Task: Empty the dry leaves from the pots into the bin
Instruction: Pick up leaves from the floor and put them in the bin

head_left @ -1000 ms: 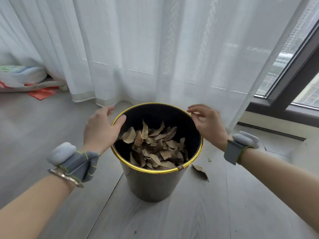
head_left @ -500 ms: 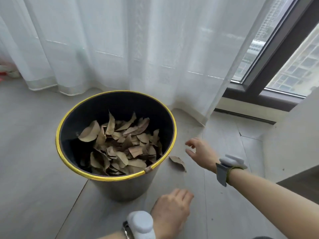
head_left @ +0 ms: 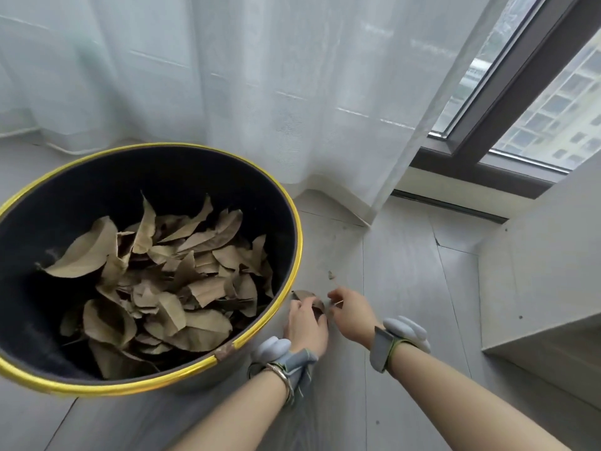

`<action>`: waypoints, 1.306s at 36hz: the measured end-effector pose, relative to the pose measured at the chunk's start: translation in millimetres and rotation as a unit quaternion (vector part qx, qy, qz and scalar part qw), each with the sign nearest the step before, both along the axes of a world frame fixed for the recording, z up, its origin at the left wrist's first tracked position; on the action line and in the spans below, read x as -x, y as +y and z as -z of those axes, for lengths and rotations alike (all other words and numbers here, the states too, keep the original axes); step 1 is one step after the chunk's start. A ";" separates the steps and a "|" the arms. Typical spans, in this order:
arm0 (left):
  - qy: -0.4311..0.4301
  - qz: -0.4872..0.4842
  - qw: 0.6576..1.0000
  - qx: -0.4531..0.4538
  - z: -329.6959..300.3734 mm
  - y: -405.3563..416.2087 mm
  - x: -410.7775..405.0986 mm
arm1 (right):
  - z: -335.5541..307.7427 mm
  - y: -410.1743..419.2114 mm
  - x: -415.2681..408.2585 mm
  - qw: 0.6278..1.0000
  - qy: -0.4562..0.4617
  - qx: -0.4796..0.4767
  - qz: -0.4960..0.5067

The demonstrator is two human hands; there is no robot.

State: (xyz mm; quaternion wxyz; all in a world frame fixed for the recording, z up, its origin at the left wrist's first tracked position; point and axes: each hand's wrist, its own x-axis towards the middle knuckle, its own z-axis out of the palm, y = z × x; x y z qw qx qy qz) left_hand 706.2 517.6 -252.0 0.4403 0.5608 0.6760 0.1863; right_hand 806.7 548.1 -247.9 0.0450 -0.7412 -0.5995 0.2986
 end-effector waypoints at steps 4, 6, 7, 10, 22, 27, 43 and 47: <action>0.014 -0.027 0.999 -0.024 -4.7 -5.4 -0.5 | -3.4 0.3 -9.4 0.999 0.008 -0.015 0.033; 0.015 -0.023 0.999 -0.045 -10.6 -12.9 2.2 | -8.7 0.0 -15.5 0.998 0.019 -0.019 0.049; 0.017 -0.013 0.998 -0.055 -14.9 -17.4 4.5 | -12.3 -0.4 -17.3 0.998 0.026 -0.022 0.056; 0.014 0.024 0.996 -0.084 -27.4 -28.2 5.7 | -23.7 3.7 -24.2 0.996 0.041 -0.037 0.071; 0.007 0.132 0.971 -0.201 -120.6 -87.6 27.6 | -117.6 1.5 1.3 0.962 0.251 -0.083 0.068; -0.007 0.135 0.937 -0.323 -169.4 -107.3 55.9 | -150.3 -1.0 16.9 0.942 0.326 -0.073 0.044; 0.047 -0.098 0.951 -0.289 -209.5 -61.6 166.6 | -183.9 -18.9 58.3 0.934 0.356 -0.040 -0.013; 0.060 -0.054 0.972 -0.220 -203.6 -54.4 176.4 | -185.8 -22.7 63.9 0.938 0.343 -0.044 -0.029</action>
